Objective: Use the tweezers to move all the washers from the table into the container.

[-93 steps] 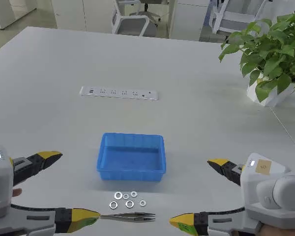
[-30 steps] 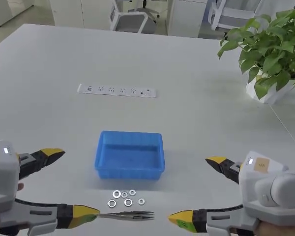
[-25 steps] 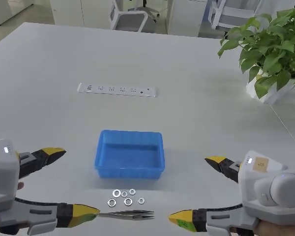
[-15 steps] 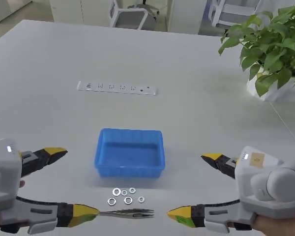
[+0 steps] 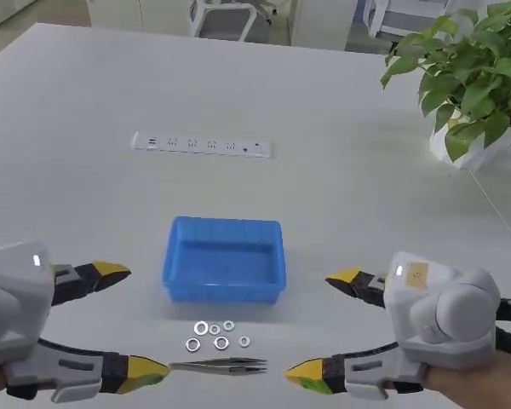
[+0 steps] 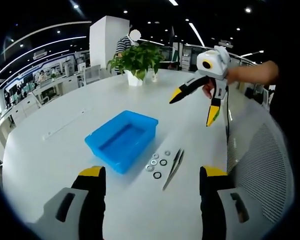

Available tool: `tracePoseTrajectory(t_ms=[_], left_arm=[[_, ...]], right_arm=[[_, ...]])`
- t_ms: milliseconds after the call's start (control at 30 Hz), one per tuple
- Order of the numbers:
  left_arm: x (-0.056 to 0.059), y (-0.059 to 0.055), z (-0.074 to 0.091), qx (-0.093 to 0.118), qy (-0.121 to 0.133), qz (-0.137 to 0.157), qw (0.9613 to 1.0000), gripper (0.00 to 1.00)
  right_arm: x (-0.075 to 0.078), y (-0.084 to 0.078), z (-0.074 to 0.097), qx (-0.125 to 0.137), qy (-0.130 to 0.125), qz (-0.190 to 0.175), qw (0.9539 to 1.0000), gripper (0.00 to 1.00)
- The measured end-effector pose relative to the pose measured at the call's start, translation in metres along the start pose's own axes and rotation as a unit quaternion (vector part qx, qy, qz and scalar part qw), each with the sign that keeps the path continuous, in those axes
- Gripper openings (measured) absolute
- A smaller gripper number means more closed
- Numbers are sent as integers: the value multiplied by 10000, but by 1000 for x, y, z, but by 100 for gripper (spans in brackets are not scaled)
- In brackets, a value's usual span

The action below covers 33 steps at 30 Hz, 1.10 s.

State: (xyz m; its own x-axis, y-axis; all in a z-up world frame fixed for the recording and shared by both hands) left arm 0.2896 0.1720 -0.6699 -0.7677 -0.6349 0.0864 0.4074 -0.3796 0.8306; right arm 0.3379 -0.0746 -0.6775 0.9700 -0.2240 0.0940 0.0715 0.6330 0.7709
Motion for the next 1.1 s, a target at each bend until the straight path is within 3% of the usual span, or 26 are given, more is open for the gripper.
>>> tracePoseTrajectory(t_ms=[333, 533, 700, 833, 867, 933, 1100], left_arm=[[-1, -8, -12, -328, -315, -221, 9987, 69], [0, -15, -20, -579, -554, -436, 9958, 54], [6, -23, -29, -934, -829, -687, 9898, 40], [8, -27, -34, -1017, -900, -758, 9878, 32], [7, -28, -36, -1080, -929, -853, 9861, 31], [7, -31, -39, -1186, -1000, -988, 9829, 30], [6, -35, -45, -1323, -1082, -1088, 9793, 28]], right_arm=[[-2, -1, -17, -158, 437, 378, 9982, 62], [-7, -2, -29, -245, 753, 654, 9947, 51], [-14, -3, -39, -438, 1063, 979, 9885, 42], [-20, -4, -46, -554, 1191, 1239, 9836, 36], [-22, -5, -49, -645, 1268, 1384, 9801, 35], [-24, -7, -54, -757, 1357, 1596, 9749, 33], [-27, -5, -64, -768, 1476, 1722, 9709, 27]])
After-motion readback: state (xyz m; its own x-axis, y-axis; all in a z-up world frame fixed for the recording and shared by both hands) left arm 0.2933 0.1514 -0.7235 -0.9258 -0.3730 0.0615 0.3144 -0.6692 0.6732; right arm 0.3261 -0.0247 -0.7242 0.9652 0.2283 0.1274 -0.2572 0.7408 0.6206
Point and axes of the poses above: the centre of the closed fingertips' face, and the gripper's own axes: z roughly backward along the fingers, x roughly to its right, y roughly out of its top, the point moved 7 cm from there along z, roughly backward along the fingers, and after that the axes turned 5 degrees about z, right-handed, at the moved point
